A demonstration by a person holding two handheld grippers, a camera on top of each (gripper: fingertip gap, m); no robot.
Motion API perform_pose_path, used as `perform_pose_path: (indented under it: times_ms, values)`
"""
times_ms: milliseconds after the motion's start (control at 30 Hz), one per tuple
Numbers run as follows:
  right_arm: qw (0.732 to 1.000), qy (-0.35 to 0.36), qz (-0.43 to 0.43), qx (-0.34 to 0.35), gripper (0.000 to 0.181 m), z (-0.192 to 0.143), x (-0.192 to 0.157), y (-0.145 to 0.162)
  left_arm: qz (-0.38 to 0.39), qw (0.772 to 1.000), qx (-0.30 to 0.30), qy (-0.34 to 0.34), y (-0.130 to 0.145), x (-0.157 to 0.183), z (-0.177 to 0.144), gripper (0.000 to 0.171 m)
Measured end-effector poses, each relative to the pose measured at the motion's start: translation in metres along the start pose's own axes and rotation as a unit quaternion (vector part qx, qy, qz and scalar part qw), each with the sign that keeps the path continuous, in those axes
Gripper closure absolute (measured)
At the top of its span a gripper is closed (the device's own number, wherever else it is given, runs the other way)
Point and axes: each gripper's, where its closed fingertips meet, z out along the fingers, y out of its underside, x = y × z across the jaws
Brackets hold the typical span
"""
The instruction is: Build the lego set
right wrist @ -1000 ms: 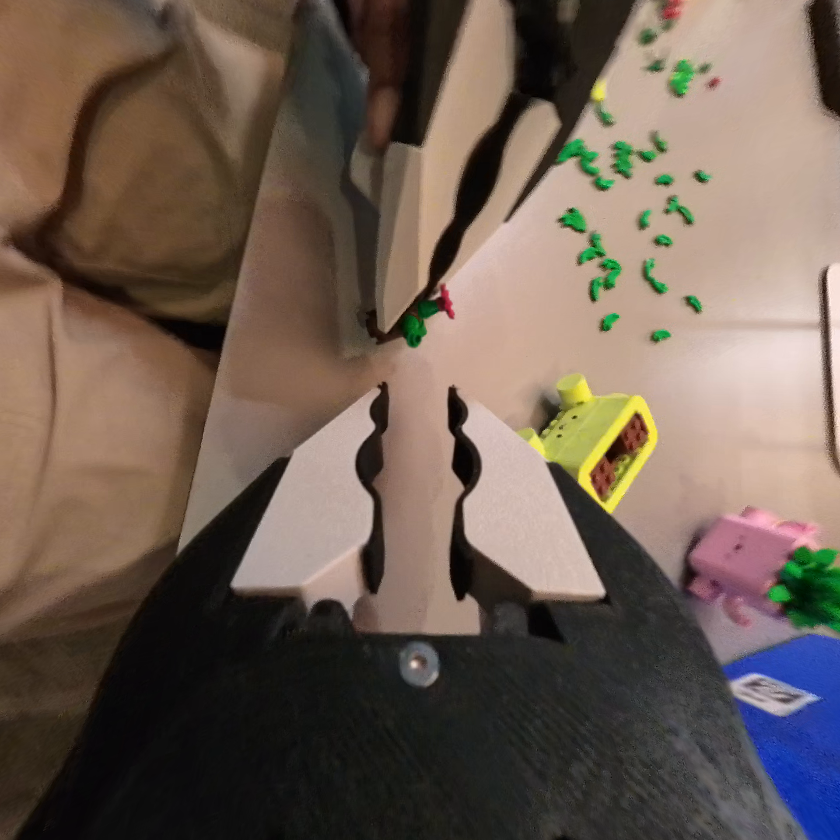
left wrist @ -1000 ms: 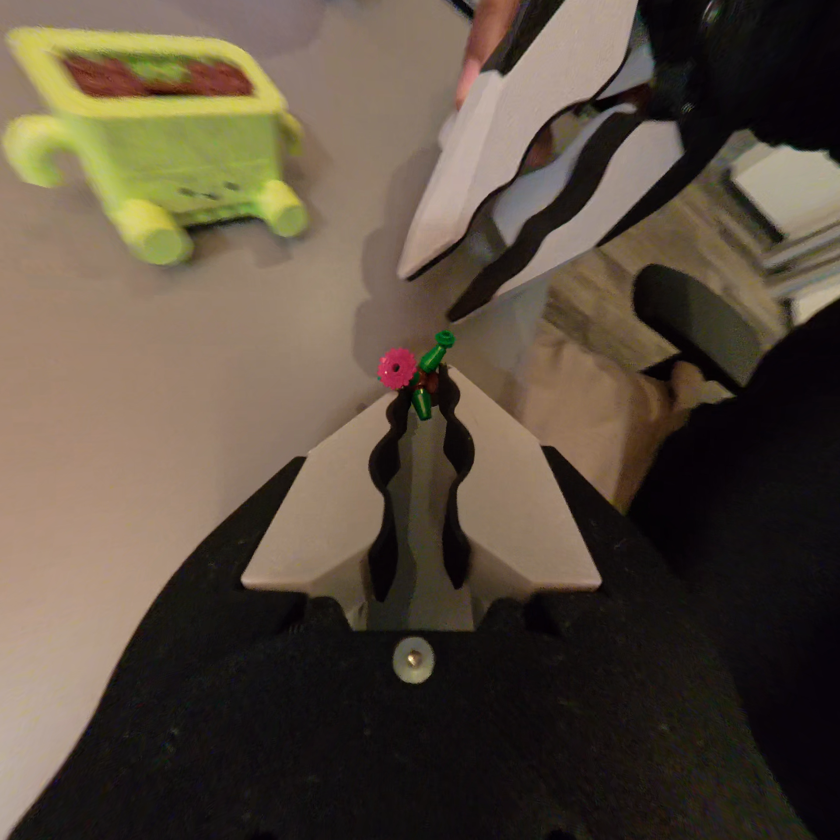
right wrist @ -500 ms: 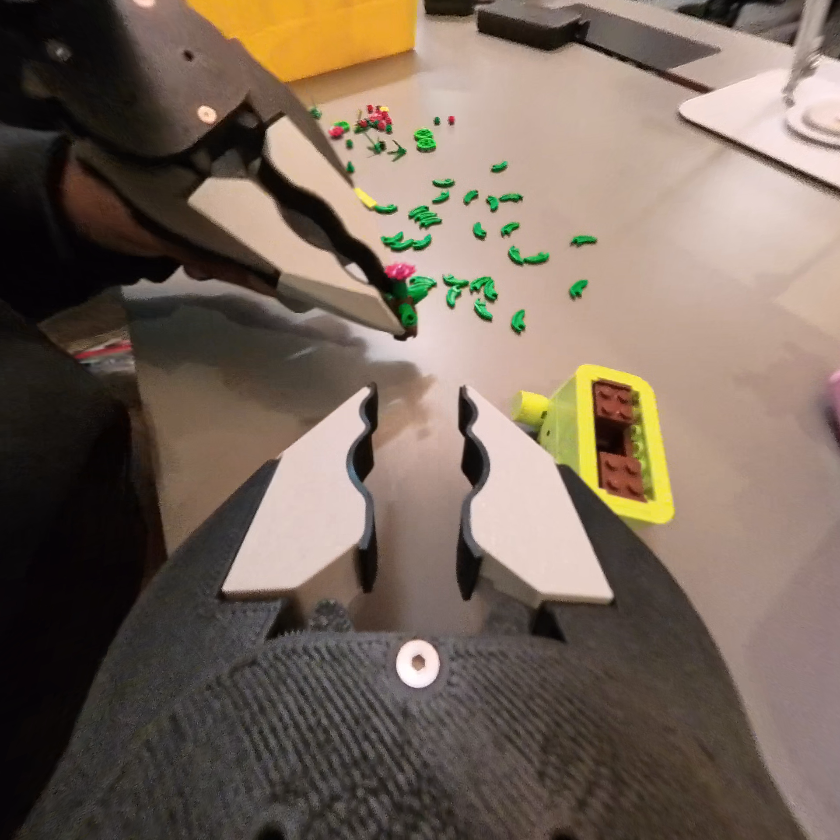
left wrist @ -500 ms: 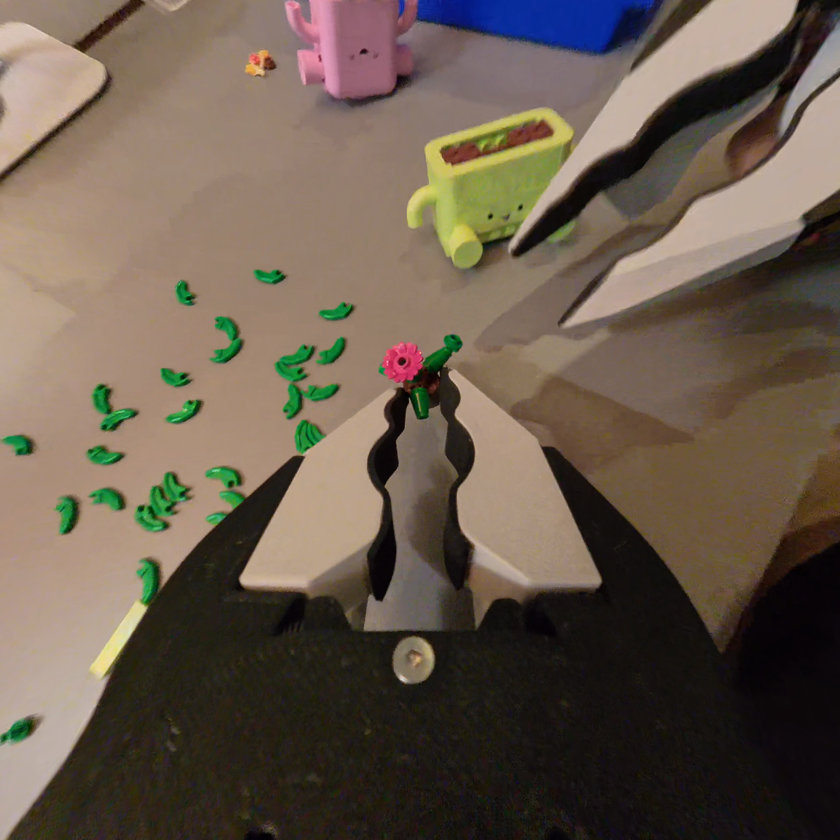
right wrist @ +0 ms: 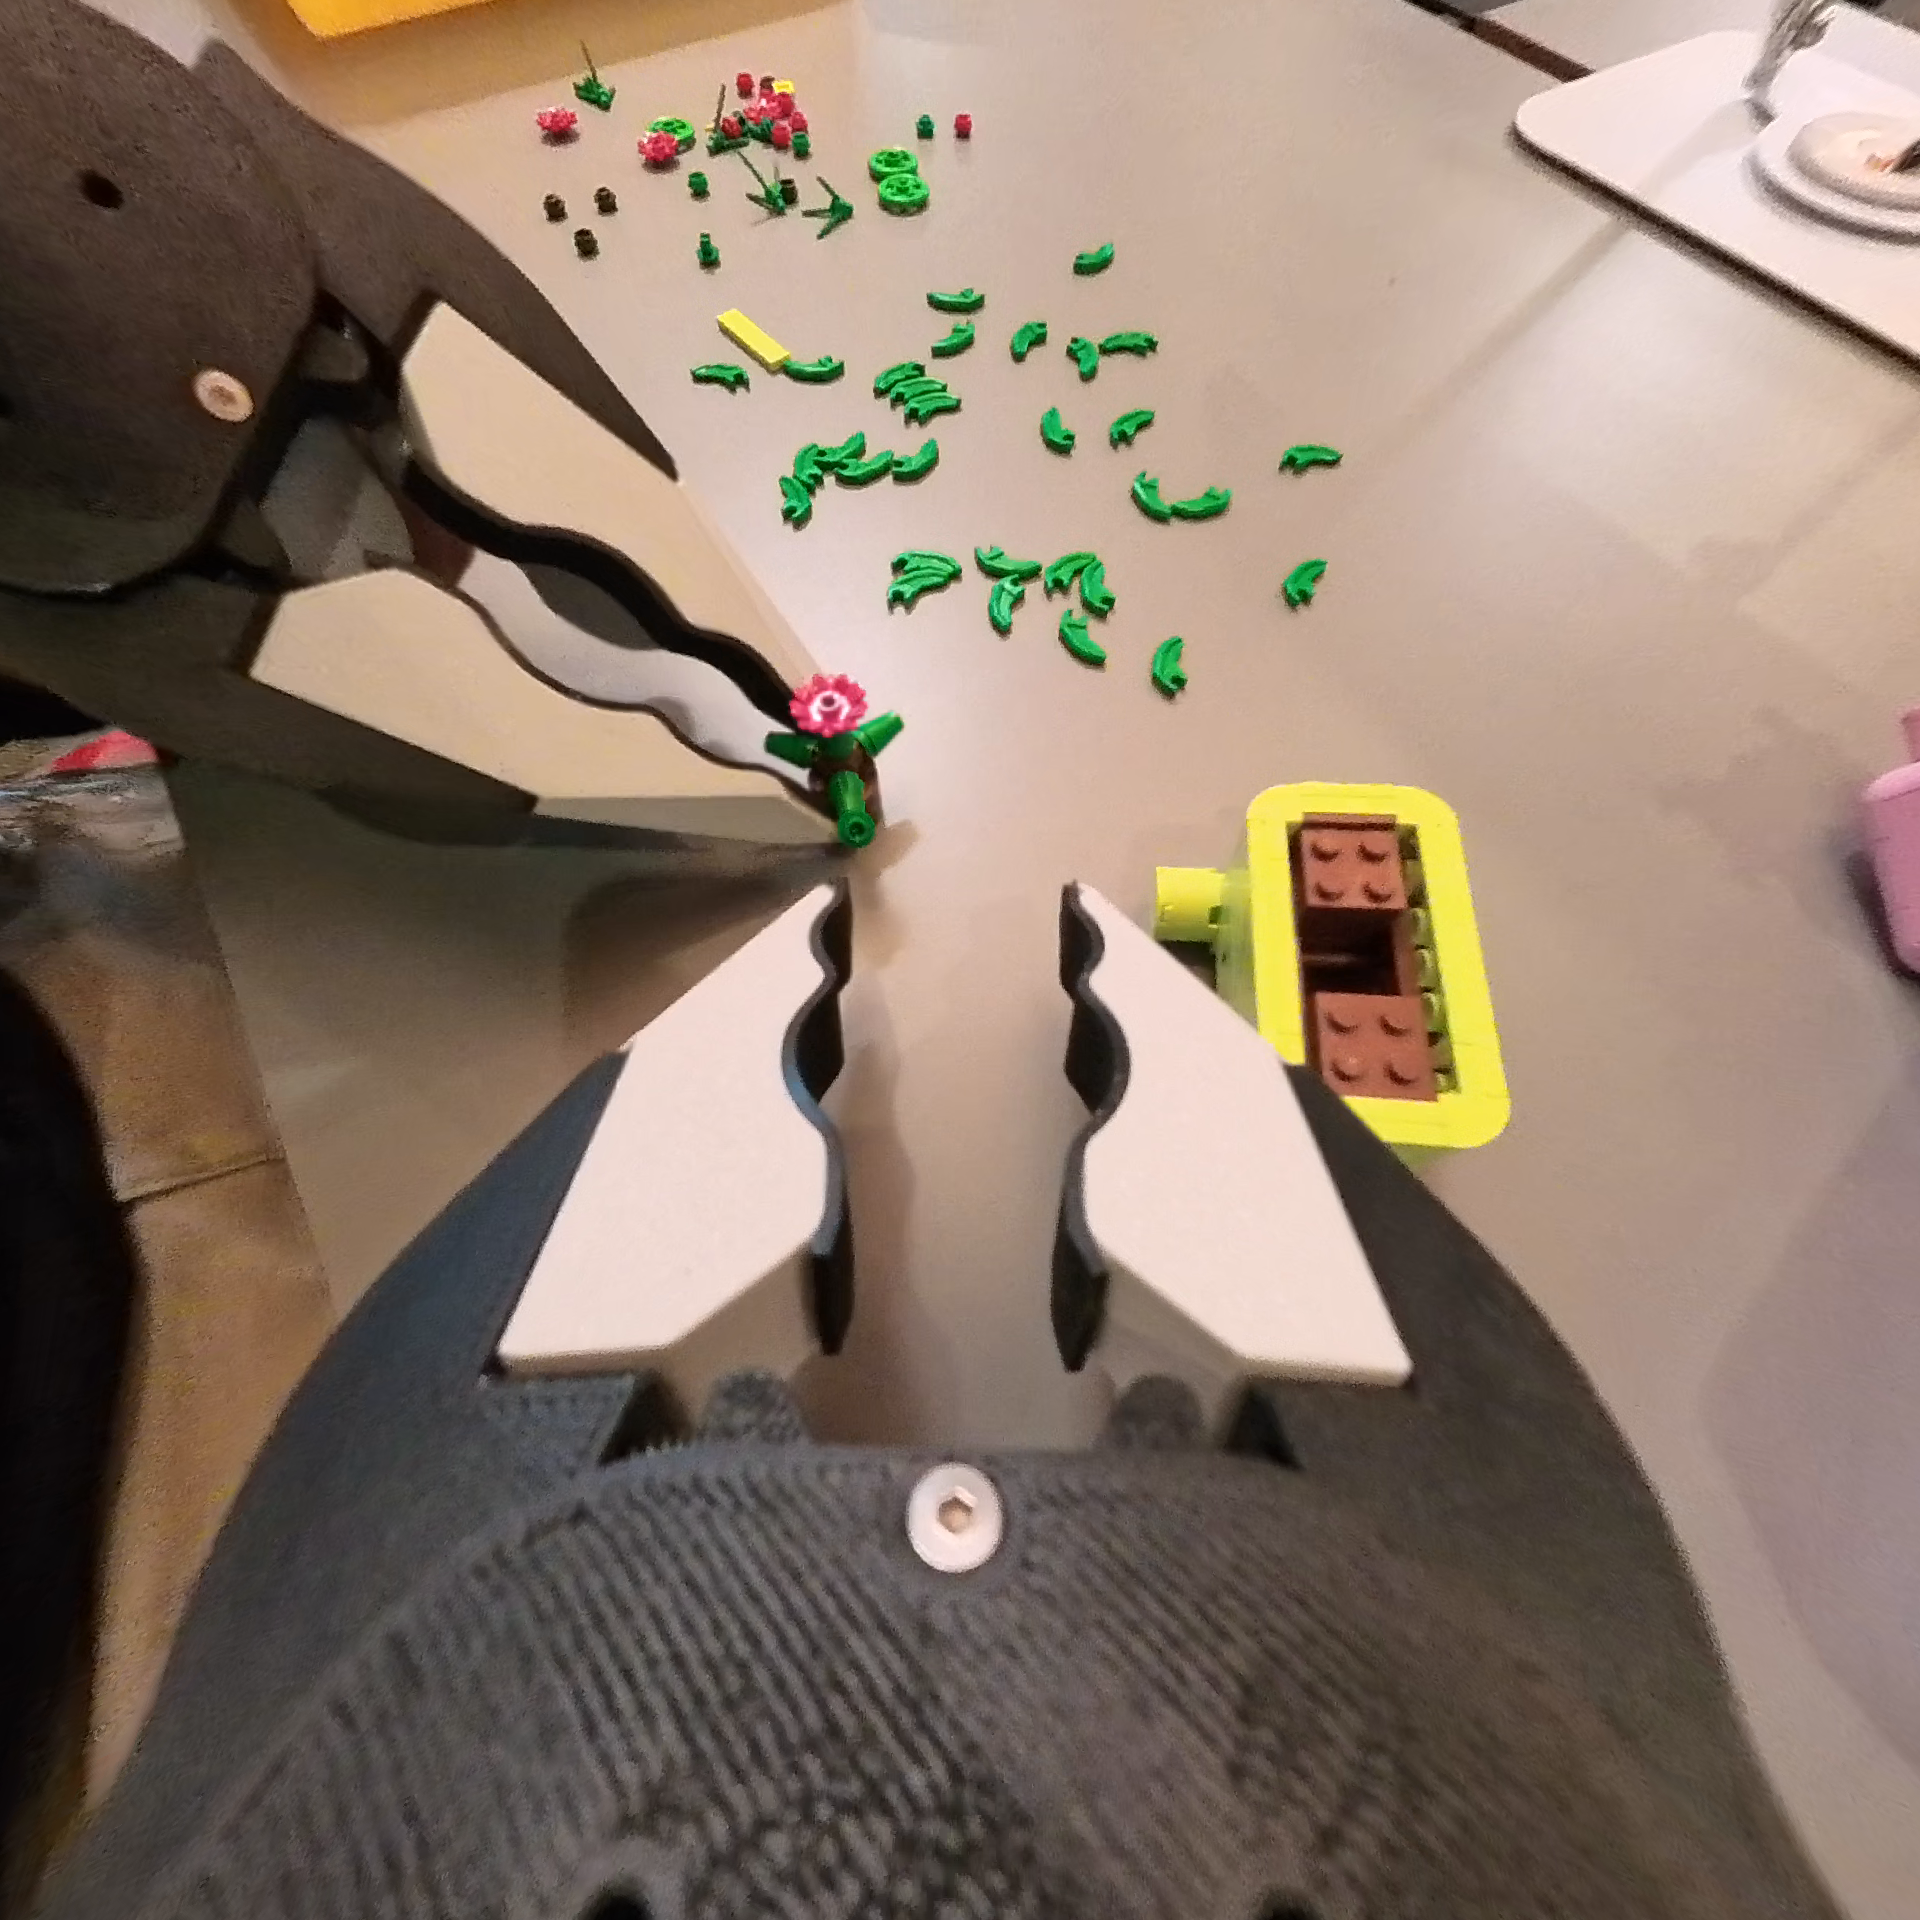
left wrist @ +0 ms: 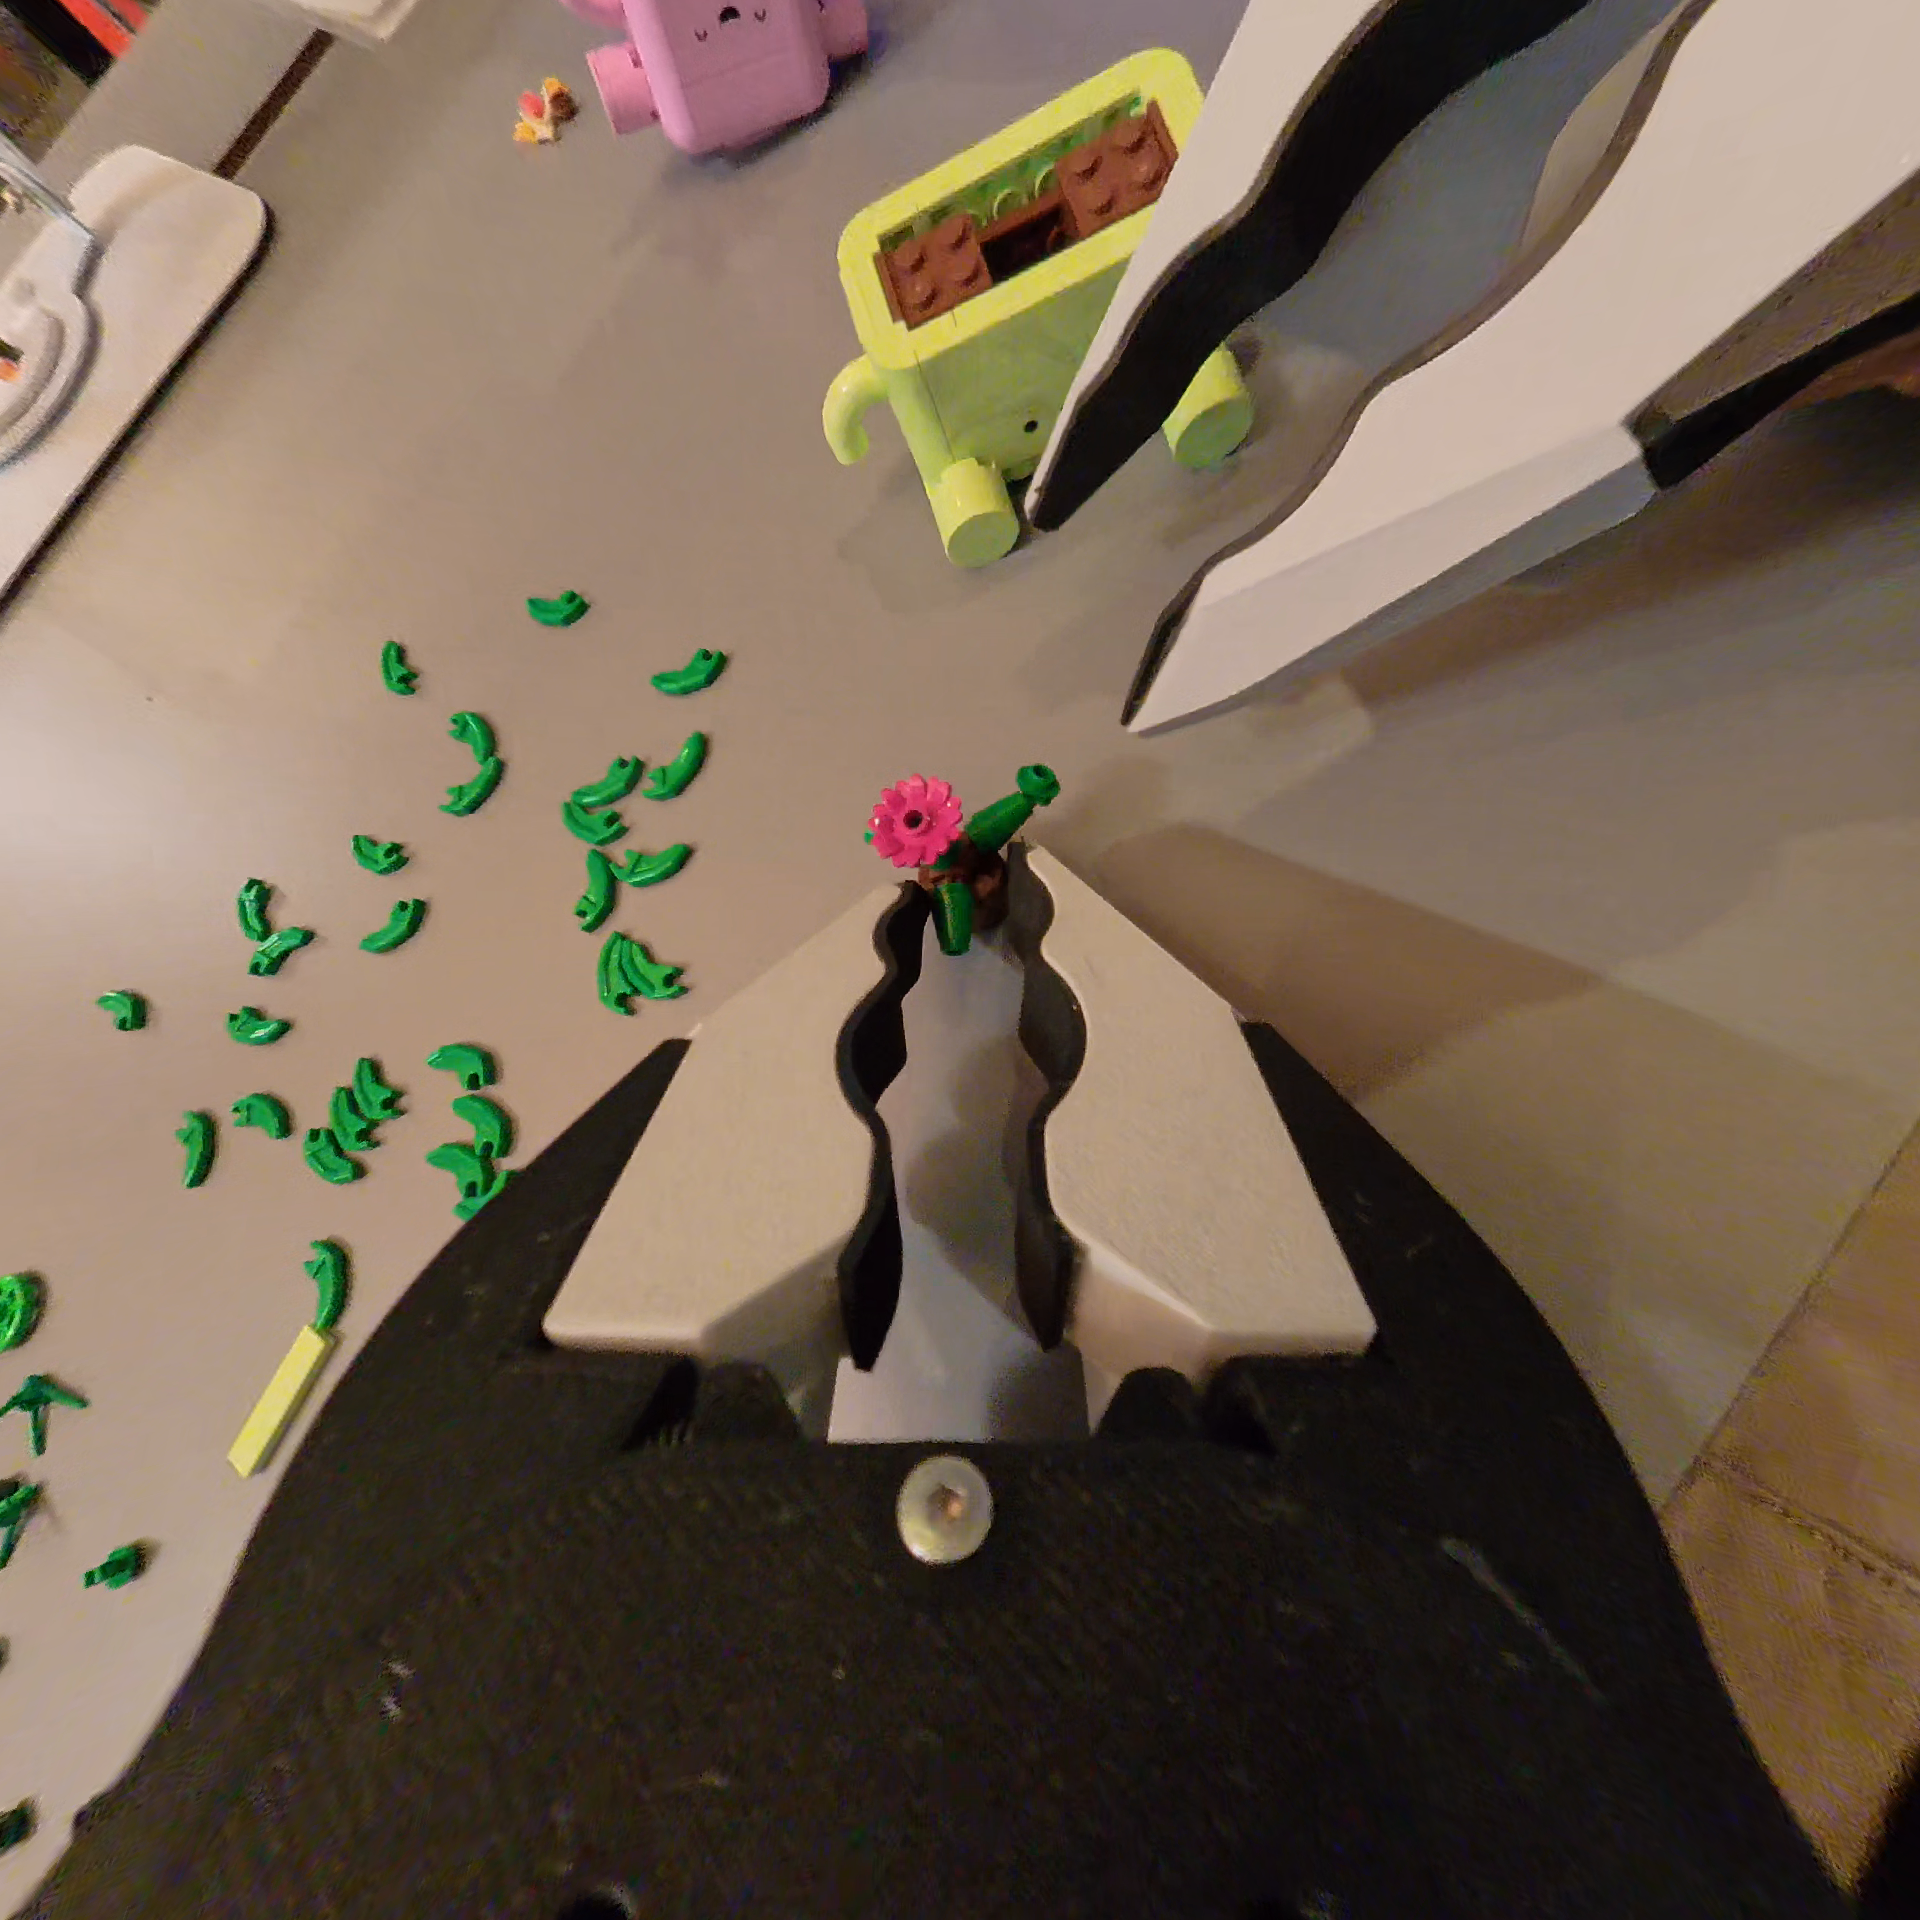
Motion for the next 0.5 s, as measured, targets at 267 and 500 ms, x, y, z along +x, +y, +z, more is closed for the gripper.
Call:
perform_pose_path:
  times_ms: [267,500]
  values:
    - [1.000,0.029,-0.005,0.011,0.145,-0.0026,0.0043,-0.0027,-0.015,1.000,0.001,0.023,-0.0010,0.0097,-0.0026,0.155]
    - [0.999,0.000,0.038,0.010,0.145,-0.0019,0.0066,-0.0022,-0.024,0.999,-0.007,0.041,0.0007,0.0118,-0.0012,0.155]
